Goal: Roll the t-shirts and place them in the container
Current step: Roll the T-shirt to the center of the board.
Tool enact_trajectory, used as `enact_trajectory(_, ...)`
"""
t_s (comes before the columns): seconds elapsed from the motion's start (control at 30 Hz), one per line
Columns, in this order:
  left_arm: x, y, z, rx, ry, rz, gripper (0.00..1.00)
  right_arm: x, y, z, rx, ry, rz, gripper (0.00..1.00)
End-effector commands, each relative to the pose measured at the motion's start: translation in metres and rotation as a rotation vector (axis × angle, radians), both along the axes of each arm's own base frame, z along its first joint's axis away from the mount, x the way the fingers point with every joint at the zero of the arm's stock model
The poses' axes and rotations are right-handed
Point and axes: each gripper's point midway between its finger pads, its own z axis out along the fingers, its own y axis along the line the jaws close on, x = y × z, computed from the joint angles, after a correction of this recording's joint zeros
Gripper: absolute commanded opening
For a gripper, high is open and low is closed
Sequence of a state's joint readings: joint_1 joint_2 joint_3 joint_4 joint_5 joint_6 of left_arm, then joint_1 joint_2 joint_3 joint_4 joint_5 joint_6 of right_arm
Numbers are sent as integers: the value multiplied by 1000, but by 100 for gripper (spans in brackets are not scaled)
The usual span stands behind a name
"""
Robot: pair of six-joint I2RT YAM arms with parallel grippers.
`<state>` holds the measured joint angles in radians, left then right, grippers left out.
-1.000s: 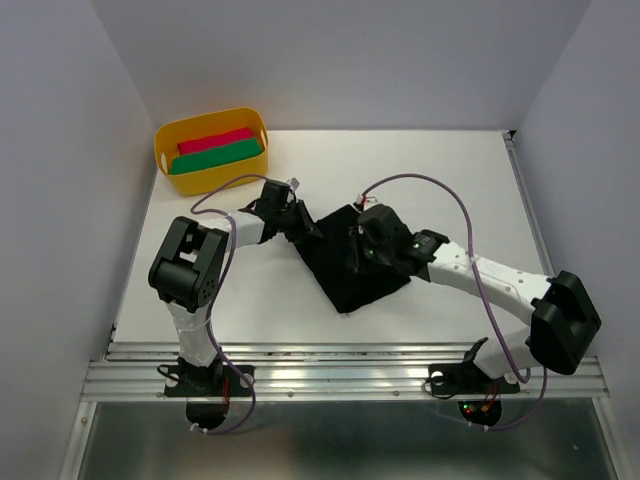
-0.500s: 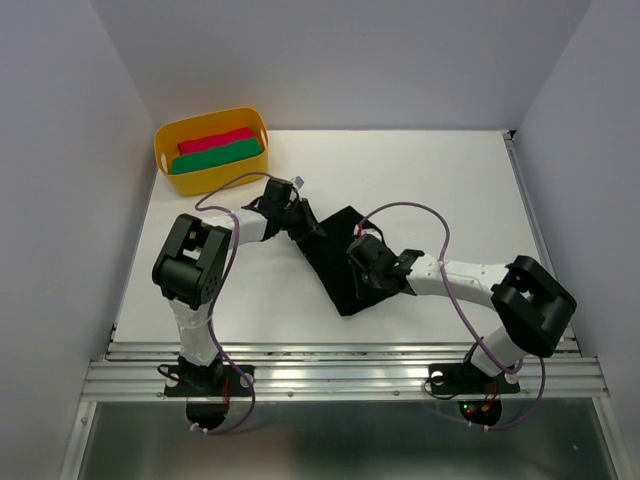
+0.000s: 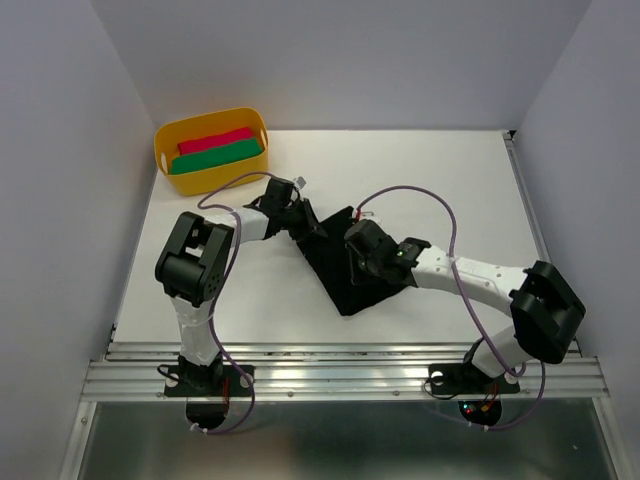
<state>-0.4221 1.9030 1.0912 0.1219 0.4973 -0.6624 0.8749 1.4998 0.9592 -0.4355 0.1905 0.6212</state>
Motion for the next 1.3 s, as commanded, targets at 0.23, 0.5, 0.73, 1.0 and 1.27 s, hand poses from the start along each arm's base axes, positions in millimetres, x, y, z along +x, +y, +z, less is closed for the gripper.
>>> enact_trajectory(0.23,4,-4,-5,5,-2,-32,23,5,55,13,192,15,56,18)
enact_trajectory(0.5,-9,15,-8,54,16,25,23,-37,13,-73,60,167,20,18)
enact_trajectory(0.73,-47,47,2,104,15,130,24,-39,-26,-72,-103,134,-1,18)
enact_trajectory(1.0,-63,71,37,136,-62,199,24,-35,-40,-38,-128,56,21,18)
enact_trajectory(1.27,-85,49,71,151,-121,91,16,-9,-4,32,33,-58,14,20)
